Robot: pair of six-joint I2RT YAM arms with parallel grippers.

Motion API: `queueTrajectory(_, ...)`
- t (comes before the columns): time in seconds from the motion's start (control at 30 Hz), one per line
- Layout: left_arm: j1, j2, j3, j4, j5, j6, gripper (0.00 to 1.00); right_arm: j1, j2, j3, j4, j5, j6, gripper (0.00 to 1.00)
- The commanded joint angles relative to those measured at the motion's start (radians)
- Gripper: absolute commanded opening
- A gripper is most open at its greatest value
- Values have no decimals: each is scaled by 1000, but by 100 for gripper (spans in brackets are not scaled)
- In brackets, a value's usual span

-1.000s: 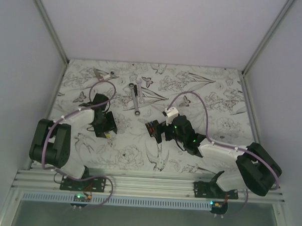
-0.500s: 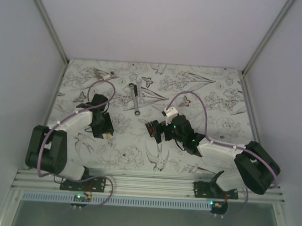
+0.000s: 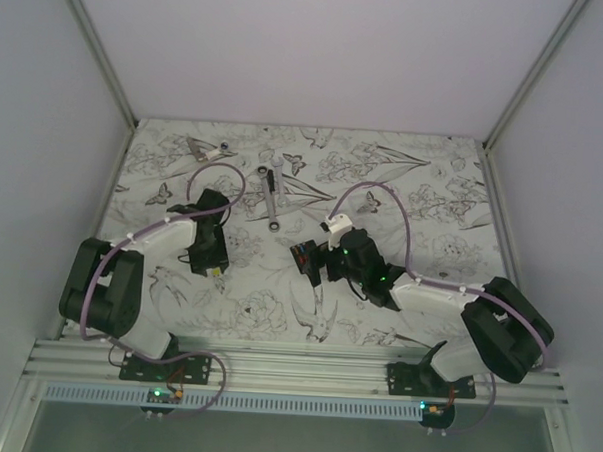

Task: Snap on the fuse box
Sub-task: Pick up the fuse from the center of the board.

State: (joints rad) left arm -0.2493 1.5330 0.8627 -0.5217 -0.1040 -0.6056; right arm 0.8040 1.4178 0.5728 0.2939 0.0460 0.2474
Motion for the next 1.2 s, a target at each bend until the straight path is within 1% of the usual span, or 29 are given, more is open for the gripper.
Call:
queueTrajectory(0.0, -11, 25, 26, -34, -55, 15, 46, 8, 10, 38, 2, -4, -5, 100)
queueTrajectory(0.2, -11, 49, 24, -1, -40, 14, 44, 8, 11, 39, 0, -8, -4, 100)
queueTrajectory(0.43, -11, 67, 14, 8, -38, 12, 36, 7, 4, 36, -1, -9, -6, 100)
queueTrajectory(0.57, -10, 78, 4, 10, -40, 13, 35, 8, 1, 38, -2, -14, -5, 100)
queueTrajectory(0.97, 40, 103, -40, 84, 65, 17, 34, 8, 0, 38, -3, -20, -7, 100)
queueTrajectory(1.17, 52, 119, -63, 109, 85, 16, 30, 8, 1, 38, -1, -21, -7, 100)
